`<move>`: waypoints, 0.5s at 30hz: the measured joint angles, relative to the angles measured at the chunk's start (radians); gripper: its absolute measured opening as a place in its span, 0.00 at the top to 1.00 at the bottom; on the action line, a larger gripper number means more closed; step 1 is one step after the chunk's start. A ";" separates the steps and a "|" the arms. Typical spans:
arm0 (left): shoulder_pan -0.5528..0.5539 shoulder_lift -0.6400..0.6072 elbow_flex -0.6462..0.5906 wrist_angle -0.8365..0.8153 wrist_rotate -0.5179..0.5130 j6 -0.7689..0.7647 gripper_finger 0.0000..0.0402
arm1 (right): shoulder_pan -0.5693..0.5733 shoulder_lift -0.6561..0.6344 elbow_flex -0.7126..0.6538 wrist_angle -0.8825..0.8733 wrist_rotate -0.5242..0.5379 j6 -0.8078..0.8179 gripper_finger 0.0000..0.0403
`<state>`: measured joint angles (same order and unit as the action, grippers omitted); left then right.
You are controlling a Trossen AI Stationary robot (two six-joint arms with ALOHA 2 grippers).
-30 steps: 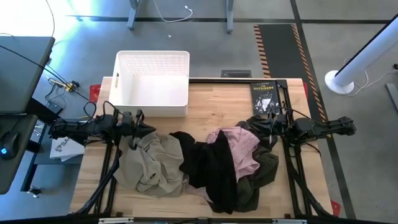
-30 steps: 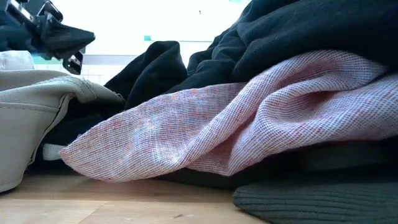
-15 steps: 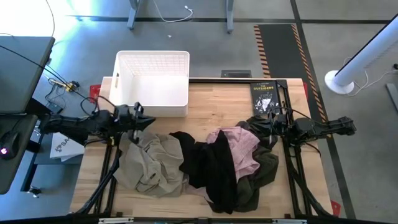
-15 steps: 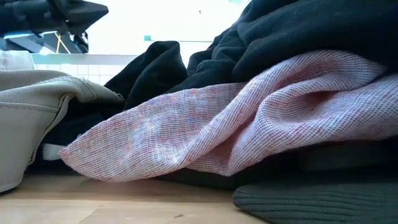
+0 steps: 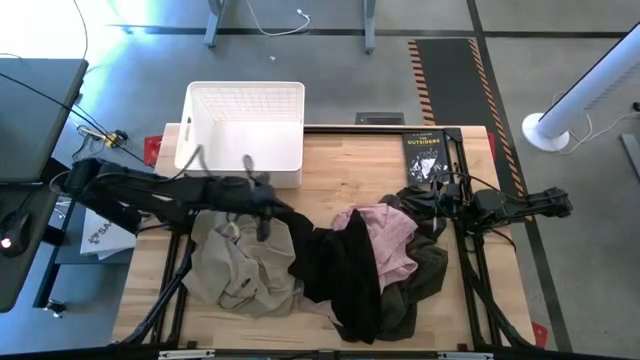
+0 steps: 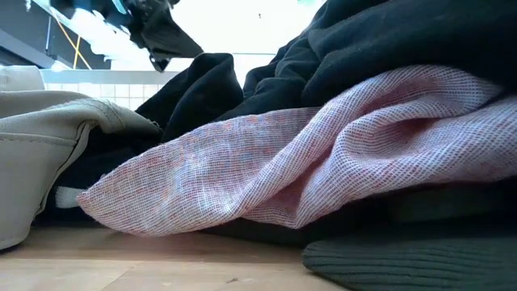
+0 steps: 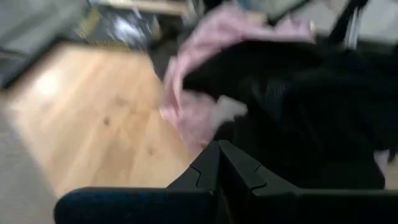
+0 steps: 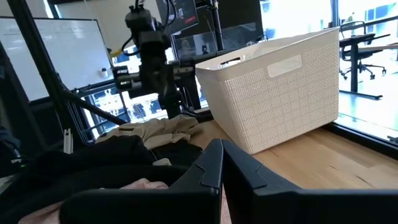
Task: Sort clothes
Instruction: Put the black short into the laundry bin
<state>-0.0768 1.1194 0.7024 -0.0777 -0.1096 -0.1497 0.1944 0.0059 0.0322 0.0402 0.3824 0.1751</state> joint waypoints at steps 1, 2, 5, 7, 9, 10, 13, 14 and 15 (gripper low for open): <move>-0.003 0.037 0.025 -0.023 -0.001 -0.005 0.97 | 0.000 0.000 0.000 0.000 0.000 0.000 1.00; -0.006 0.074 0.050 -0.043 -0.005 -0.004 0.96 | 0.000 0.000 0.000 0.000 0.000 0.000 1.00; -0.014 0.176 0.112 -0.113 -0.020 0.012 0.90 | 0.000 0.000 0.000 0.000 0.000 0.000 1.00; -0.016 0.239 0.152 -0.148 -0.039 0.012 0.84 | 0.000 0.000 0.000 0.000 0.000 0.000 1.00; -0.012 0.300 0.182 -0.178 -0.042 -0.005 0.78 | 0.000 0.000 0.000 0.000 0.000 0.000 1.00; -0.009 0.331 0.191 -0.187 -0.041 -0.024 0.75 | 0.000 0.000 0.000 0.000 0.000 0.000 1.00; 0.000 0.413 0.198 -0.192 -0.013 -0.089 0.64 | 0.000 0.000 0.000 -0.001 0.000 0.000 1.00; 0.003 0.439 0.198 -0.192 -0.006 -0.112 0.61 | 0.000 0.000 0.000 -0.001 0.000 0.000 1.00; 0.005 0.464 0.198 -0.197 -0.006 -0.135 0.58 | 0.000 0.000 0.000 -0.001 0.000 0.000 1.00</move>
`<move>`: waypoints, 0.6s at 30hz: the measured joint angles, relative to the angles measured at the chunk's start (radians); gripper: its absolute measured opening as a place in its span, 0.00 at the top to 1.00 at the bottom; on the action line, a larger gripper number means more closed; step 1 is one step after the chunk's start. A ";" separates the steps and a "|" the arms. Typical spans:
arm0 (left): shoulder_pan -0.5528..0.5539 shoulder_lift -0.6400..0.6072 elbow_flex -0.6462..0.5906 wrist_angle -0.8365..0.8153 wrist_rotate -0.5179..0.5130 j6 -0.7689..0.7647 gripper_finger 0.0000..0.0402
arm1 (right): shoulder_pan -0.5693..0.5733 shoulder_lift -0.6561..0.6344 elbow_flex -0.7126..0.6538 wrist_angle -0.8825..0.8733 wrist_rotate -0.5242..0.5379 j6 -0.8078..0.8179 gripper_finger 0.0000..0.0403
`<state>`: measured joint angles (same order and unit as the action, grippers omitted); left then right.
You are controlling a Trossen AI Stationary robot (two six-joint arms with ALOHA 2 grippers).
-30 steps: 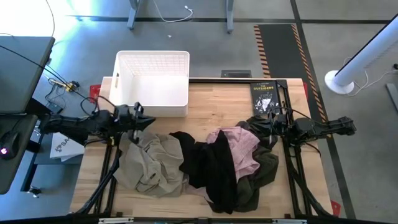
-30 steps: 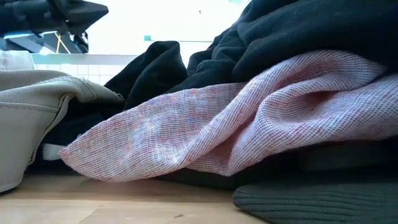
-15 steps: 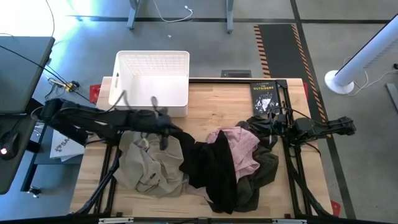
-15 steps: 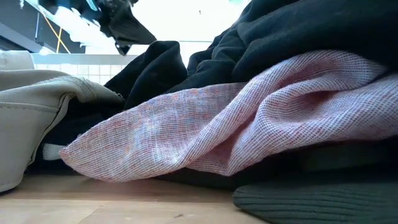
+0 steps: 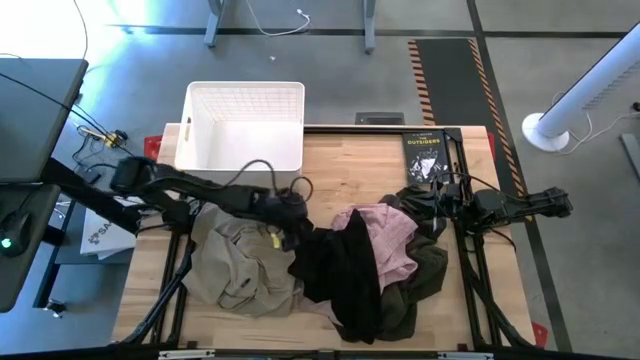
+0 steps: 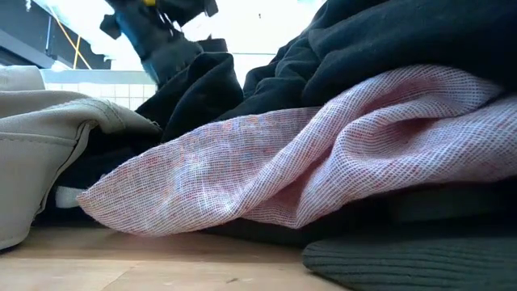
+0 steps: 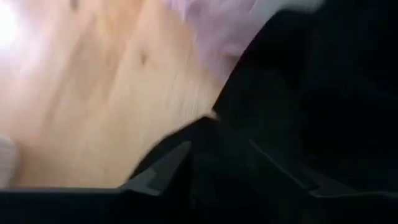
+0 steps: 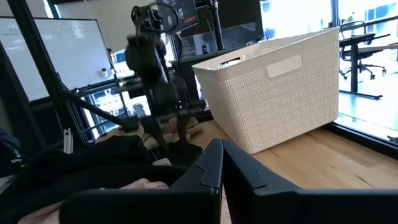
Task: Sort clothes
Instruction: Put the black short into the laundry bin
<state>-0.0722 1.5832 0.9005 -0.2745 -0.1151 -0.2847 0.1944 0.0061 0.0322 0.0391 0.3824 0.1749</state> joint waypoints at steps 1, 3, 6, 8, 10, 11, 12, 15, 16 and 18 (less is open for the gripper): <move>0.000 0.025 0.000 -0.014 0.004 -0.019 0.56 | 0.000 0.000 0.000 -0.001 0.000 0.000 1.00; -0.003 0.074 0.000 -0.035 0.041 -0.027 0.52 | 0.000 0.000 0.000 -0.002 0.000 0.000 1.00; -0.023 0.143 0.001 -0.052 0.069 -0.037 0.50 | 0.000 0.000 0.000 -0.002 0.000 0.000 1.00; -0.039 0.177 0.006 -0.046 0.064 -0.038 0.53 | 0.000 0.000 0.000 -0.002 0.000 0.000 1.00; -0.055 0.203 0.007 -0.044 0.059 -0.013 0.61 | 0.000 0.000 0.000 -0.002 0.000 0.000 1.00; -0.064 0.211 0.008 -0.037 0.053 0.004 0.67 | 0.000 0.000 0.000 -0.002 0.000 0.000 1.00; -0.072 0.214 0.008 -0.035 0.041 0.008 0.73 | 0.000 0.000 0.000 -0.003 0.000 0.000 1.00; -0.088 0.187 0.009 -0.050 0.002 0.006 0.94 | 0.000 0.000 0.000 -0.003 0.000 0.000 1.00; -0.090 0.168 0.016 -0.069 -0.013 0.006 0.96 | 0.000 0.000 0.000 -0.004 0.000 0.000 1.00; -0.097 0.119 0.033 -0.163 -0.065 0.019 0.96 | 0.000 0.000 0.000 -0.006 0.000 0.000 1.00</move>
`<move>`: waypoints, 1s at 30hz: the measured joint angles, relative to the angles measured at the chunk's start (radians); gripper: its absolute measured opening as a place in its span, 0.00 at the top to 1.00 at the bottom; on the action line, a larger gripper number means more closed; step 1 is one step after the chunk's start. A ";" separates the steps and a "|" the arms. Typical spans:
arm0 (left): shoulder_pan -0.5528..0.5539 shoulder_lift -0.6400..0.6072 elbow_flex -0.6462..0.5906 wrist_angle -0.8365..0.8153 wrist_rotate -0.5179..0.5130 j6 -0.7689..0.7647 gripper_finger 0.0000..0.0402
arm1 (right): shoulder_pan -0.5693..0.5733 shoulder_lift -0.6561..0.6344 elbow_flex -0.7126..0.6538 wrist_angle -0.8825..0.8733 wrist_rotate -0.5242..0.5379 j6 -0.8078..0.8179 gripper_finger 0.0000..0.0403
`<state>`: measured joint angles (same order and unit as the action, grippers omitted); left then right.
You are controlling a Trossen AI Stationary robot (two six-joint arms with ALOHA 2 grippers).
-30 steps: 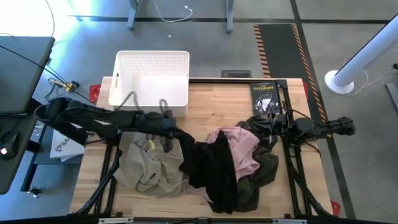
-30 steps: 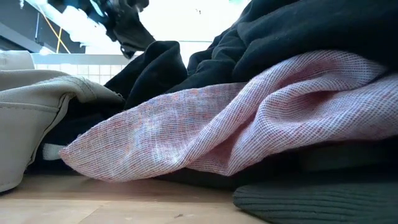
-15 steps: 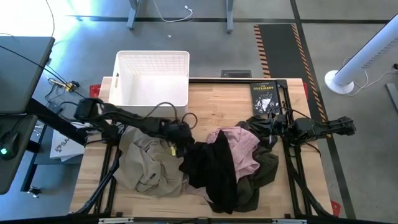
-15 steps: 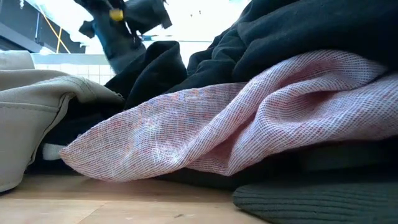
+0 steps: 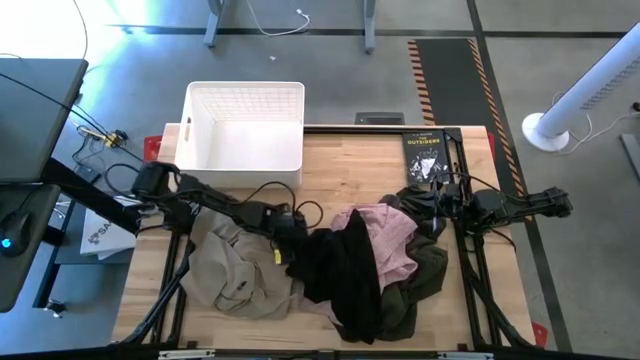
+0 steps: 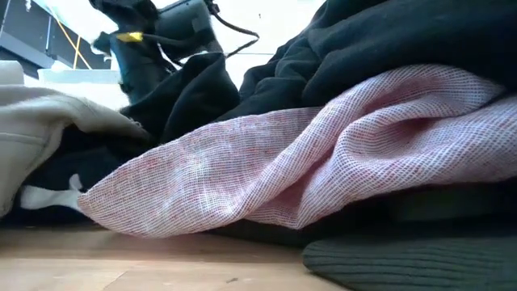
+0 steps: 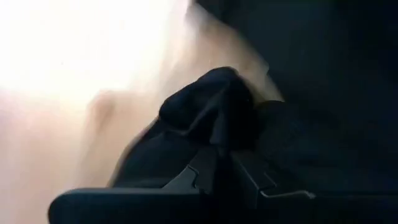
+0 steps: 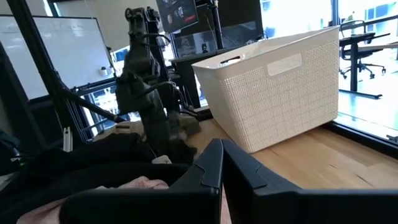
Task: Sort clothes
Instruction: Put the black short into the laundry bin
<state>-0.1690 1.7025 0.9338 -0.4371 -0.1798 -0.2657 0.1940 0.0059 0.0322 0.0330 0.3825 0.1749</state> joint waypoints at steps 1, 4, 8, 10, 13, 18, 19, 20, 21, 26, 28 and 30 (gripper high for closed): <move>-0.005 -0.033 0.024 -0.037 -0.029 0.010 0.96 | 0.000 0.000 0.000 0.000 0.000 0.000 1.00; -0.022 -0.155 0.115 -0.129 -0.150 0.036 0.98 | 0.000 0.000 0.000 -0.001 0.000 0.000 1.00; -0.058 -0.305 0.211 -0.189 -0.312 0.097 0.98 | 0.000 0.000 0.000 -0.003 0.000 0.000 1.00; -0.074 -0.385 0.255 -0.178 -0.381 0.140 0.98 | 0.000 0.000 0.000 -0.004 0.000 0.000 1.00; -0.099 -0.483 0.299 -0.152 -0.482 0.223 0.98 | 0.000 0.000 0.000 -0.010 0.000 0.000 1.00; -0.123 -0.606 0.359 -0.049 -0.641 0.443 0.98 | 0.000 0.000 0.000 -0.012 0.000 0.000 1.00; -0.123 -0.625 0.371 -0.013 -0.667 0.499 0.98 | 0.000 0.000 0.000 -0.013 0.000 0.000 1.00; -0.122 -0.638 0.382 0.018 -0.688 0.560 0.98 | 0.000 0.000 0.000 -0.015 0.000 0.000 1.00; -0.118 -0.650 0.392 0.049 -0.703 0.620 0.98 | 0.000 0.000 0.000 -0.015 0.000 0.000 1.00; -0.088 -0.680 0.442 0.220 -0.708 0.837 0.99 | 0.000 0.000 0.000 -0.016 0.000 0.000 1.00; -0.078 -0.682 0.461 0.231 -0.643 0.818 0.99 | 0.000 0.000 0.000 -0.015 0.000 0.000 1.00; -0.079 -0.682 0.462 0.221 -0.525 0.748 0.99 | 0.000 0.000 0.000 -0.016 0.000 0.000 1.00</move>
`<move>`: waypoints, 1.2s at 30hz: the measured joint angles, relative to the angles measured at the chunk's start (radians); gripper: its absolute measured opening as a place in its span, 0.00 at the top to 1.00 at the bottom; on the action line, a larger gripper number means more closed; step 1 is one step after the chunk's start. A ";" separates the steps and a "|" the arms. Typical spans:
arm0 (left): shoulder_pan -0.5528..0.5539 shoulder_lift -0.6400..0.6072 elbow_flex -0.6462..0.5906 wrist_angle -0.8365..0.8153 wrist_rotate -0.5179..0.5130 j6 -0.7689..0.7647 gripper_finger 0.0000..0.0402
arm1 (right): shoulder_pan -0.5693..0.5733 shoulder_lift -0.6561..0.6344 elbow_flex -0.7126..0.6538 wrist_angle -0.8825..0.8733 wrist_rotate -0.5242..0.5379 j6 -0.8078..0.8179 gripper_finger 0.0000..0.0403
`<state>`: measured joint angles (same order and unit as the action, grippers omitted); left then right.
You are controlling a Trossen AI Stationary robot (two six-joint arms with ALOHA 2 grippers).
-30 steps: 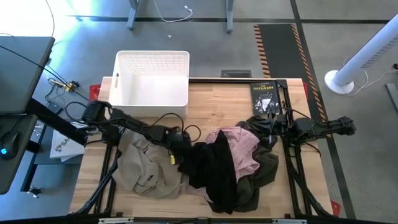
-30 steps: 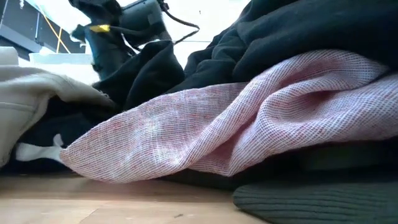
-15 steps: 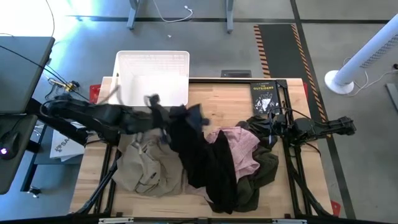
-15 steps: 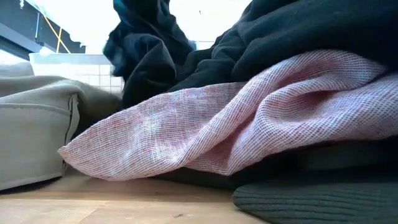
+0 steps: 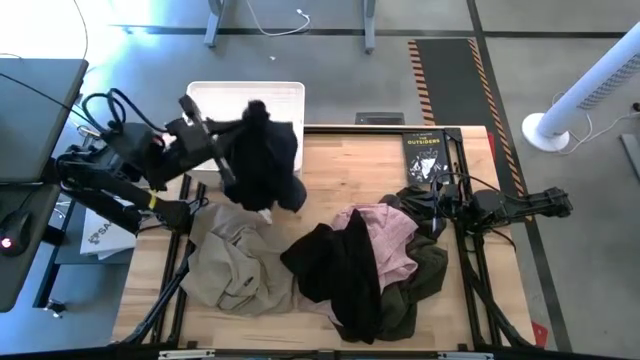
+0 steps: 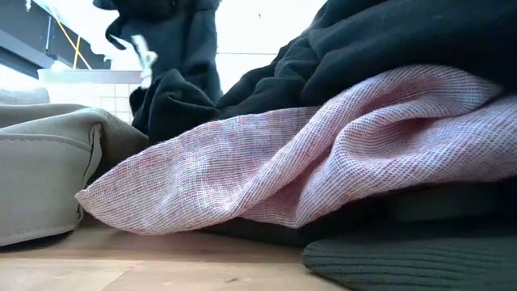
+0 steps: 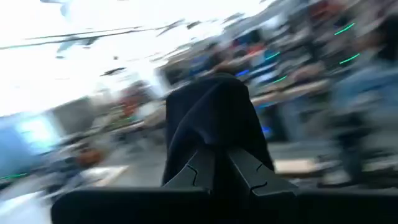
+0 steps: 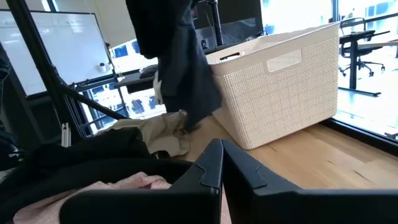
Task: Sort clothes
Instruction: Put the black short into the laundry bin
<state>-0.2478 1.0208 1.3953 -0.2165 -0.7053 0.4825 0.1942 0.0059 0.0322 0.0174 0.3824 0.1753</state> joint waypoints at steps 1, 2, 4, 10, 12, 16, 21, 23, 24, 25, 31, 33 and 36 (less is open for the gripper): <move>0.000 0.004 -0.005 -0.005 0.076 -0.046 0.99 | 0.000 0.000 0.000 0.000 0.000 0.000 1.00; 0.000 0.010 -0.008 -0.021 0.164 -0.099 0.99 | 0.000 0.000 0.000 0.000 0.000 0.000 1.00; -0.001 0.031 -0.020 -0.048 0.327 -0.202 0.99 | 0.000 0.000 0.000 0.000 0.000 0.000 1.00; -0.028 0.122 -0.118 -0.077 0.490 -0.389 0.98 | 0.000 0.000 0.000 0.000 0.000 0.000 1.00; -0.034 0.159 -0.175 -0.092 0.480 -0.452 0.98 | 0.000 0.000 0.000 -0.002 0.000 0.000 1.00; -0.036 0.246 -0.305 -0.090 0.479 -0.552 0.98 | 0.000 0.000 0.000 -0.002 0.000 0.000 1.00; -0.019 0.392 -0.411 -0.059 0.487 -0.644 0.96 | 0.000 0.000 0.000 -0.010 0.000 0.000 1.00; -0.004 0.440 -0.409 -0.062 0.496 -0.665 0.92 | 0.000 0.000 0.000 -0.014 0.000 0.000 1.00; 0.004 0.456 -0.399 -0.088 0.516 -0.650 0.90 | 0.000 0.000 0.000 -0.015 0.000 0.000 1.00; 0.010 0.470 -0.384 -0.139 0.532 -0.622 0.87 | 0.000 0.000 0.000 -0.015 0.000 0.000 1.00; 0.032 0.482 -0.195 -0.532 0.405 -0.558 0.72 | 0.000 0.000 0.000 -0.015 0.000 0.000 1.00; 0.032 0.470 -0.121 -0.632 0.357 -0.558 0.68 | 0.000 0.000 0.000 -0.015 0.000 0.000 1.00; 0.023 0.446 -0.030 -0.733 0.328 -0.576 0.64 | 0.000 0.000 0.000 -0.015 0.000 0.000 1.00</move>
<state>-0.2246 1.4667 1.3654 -0.9490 -0.3771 -0.0933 0.1943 0.0059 0.0322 0.0021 0.3823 0.1751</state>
